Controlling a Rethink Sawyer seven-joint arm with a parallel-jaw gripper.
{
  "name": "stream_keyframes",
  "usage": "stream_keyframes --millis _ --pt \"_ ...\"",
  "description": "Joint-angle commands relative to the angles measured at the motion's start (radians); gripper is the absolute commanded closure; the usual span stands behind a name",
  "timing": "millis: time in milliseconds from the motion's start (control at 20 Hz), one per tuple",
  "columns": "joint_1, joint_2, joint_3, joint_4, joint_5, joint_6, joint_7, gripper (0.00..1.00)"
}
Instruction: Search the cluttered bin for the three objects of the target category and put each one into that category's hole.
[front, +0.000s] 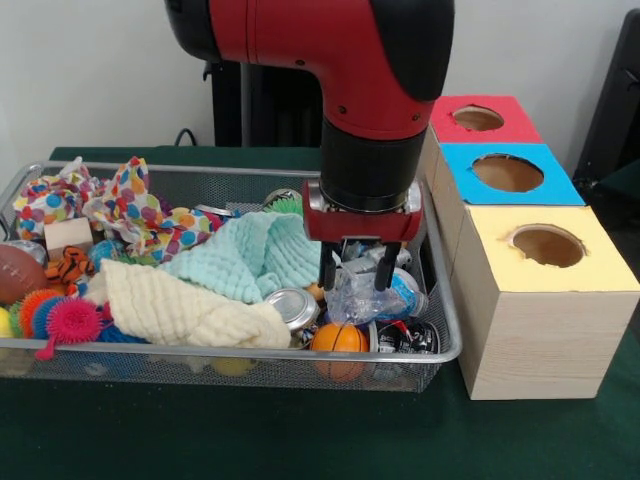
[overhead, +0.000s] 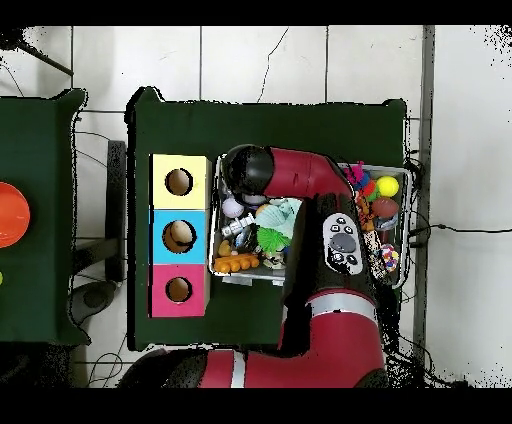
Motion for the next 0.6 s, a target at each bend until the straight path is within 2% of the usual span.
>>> stream_keyframes --millis 50,600 --pt "-0.007 0.05 0.061 0.032 -0.02 -0.059 0.077 0.0" --pt "0.0 0.06 0.055 0.038 -0.028 -0.095 0.09 0.0"
